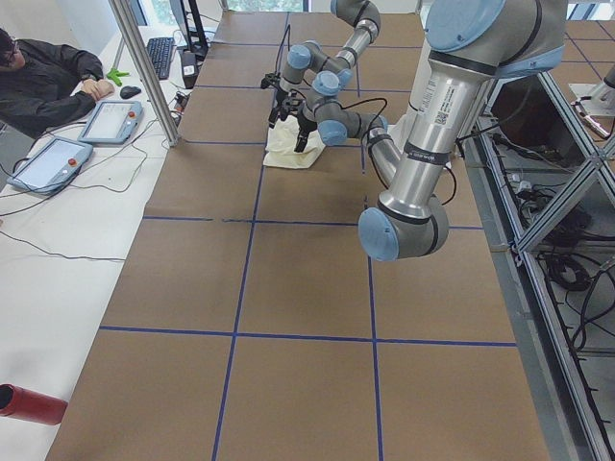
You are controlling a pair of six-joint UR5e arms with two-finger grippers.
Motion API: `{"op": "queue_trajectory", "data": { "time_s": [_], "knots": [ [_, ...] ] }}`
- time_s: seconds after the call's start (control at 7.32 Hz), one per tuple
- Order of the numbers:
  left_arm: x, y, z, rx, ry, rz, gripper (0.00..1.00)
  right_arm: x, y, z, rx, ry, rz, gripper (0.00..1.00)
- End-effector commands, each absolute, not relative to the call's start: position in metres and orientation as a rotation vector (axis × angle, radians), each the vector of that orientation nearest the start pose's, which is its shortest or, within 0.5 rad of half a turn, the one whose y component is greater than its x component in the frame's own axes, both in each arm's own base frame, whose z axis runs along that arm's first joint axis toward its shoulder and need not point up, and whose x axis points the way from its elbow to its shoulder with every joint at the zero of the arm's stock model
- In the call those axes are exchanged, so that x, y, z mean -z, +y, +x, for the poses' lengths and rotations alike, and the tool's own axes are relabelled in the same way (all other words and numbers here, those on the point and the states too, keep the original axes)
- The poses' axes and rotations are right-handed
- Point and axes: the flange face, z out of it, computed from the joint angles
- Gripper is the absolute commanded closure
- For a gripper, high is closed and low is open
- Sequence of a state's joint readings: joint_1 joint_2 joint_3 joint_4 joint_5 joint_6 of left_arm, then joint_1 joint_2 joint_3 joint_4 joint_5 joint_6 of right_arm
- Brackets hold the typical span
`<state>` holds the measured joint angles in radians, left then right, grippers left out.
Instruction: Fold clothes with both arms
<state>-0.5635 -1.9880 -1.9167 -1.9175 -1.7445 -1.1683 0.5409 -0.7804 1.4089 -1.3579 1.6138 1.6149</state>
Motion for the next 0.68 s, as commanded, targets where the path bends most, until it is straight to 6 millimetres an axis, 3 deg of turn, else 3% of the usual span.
{"op": "queue_trajectory", "data": {
  "time_s": [0.0,0.27,0.41,0.55],
  "knots": [
    [-0.2368,-0.4117,0.4312,0.042,1.051,0.374,0.0,-0.2298,-0.487,-0.5954,-0.566,-0.833,0.158,0.0],
    [-0.2368,-0.4117,0.4312,0.044,1.051,0.373,0.0,-0.2291,-0.4845,-0.597,-0.568,-0.835,0.159,0.03],
    [-0.2368,-0.4111,0.4318,0.045,1.052,0.371,0.0,-0.2338,-0.4808,-0.6028,-0.592,-0.824,0.173,0.19],
    [-0.2376,-0.4116,0.4311,0.047,1.051,0.371,0.0,-0.2357,-0.4801,-0.6038,-0.59,-0.82,0.174,0.28]
  ]
}}
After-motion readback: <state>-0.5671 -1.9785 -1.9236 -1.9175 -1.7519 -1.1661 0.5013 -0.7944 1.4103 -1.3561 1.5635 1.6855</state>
